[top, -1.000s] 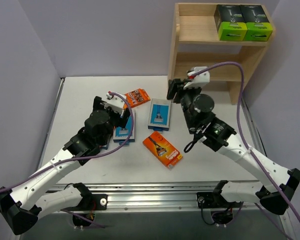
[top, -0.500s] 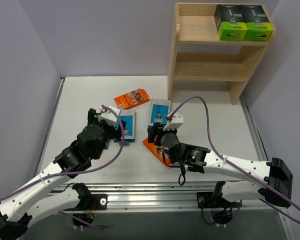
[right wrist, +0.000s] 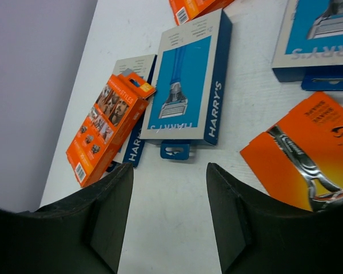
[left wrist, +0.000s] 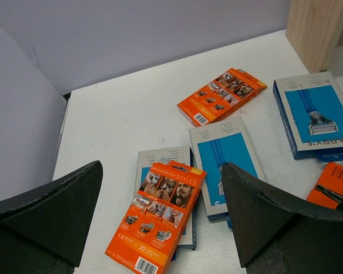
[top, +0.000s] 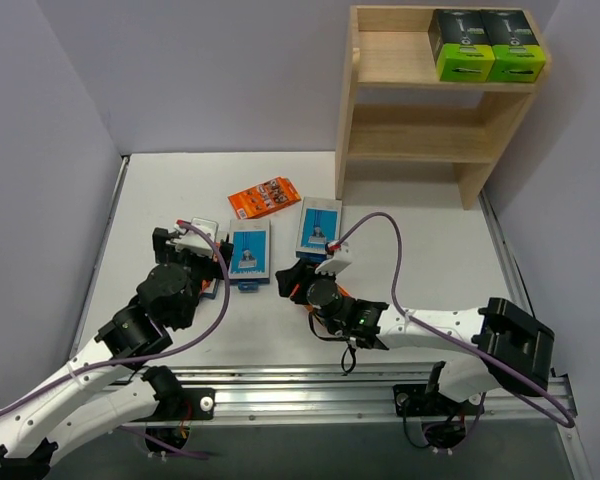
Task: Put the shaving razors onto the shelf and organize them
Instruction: Grab a shaving razor with the right arm
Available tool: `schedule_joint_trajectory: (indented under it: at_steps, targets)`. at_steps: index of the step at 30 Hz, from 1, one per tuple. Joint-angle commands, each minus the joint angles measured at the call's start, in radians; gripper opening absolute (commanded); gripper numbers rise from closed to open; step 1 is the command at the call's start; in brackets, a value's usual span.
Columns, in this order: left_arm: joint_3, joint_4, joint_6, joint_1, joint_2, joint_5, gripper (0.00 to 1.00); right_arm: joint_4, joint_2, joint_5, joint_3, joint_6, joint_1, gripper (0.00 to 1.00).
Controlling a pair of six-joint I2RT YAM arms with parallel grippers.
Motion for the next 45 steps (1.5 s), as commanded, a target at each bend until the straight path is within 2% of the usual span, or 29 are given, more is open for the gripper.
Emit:
schedule_joint_trajectory:
  at_steps: [1, 5, 7, 11, 16, 31, 45]
  targets:
    - [0.007, 0.05, 0.009, -0.003, -0.032, -0.034, 0.94, 0.197, 0.07, -0.084, -0.004, 0.089, -0.019, 0.5]
    - [0.001, 0.059, 0.009, -0.004, -0.057, -0.042, 0.94, 0.327, 0.172, -0.172, 0.001, 0.142, -0.033, 0.5]
    - [0.001, 0.059, 0.006, -0.004, -0.074, -0.037, 0.94, 0.421, 0.24, -0.266, 0.007, 0.165, -0.065, 0.54]
    - [-0.006, 0.062, 0.006, -0.007, -0.097, -0.037, 0.94, 0.461, 0.324, -0.388, 0.068, 0.171, -0.114, 0.57]
    - [-0.001, 0.054, -0.002, -0.015, -0.105, -0.022, 0.94, 0.437, 0.377, -0.42, 0.132, 0.163, -0.142, 0.59]
    - [-0.006, 0.053, 0.018, -0.052, -0.138, -0.037, 0.94, 0.328, 0.637, -0.551, 0.476, 0.175, -0.16, 0.58]
    - [-0.019, 0.066, 0.036, -0.078, -0.154, -0.052, 0.94, 0.263, 0.779, -0.604, 0.605, 0.229, -0.147, 0.57]
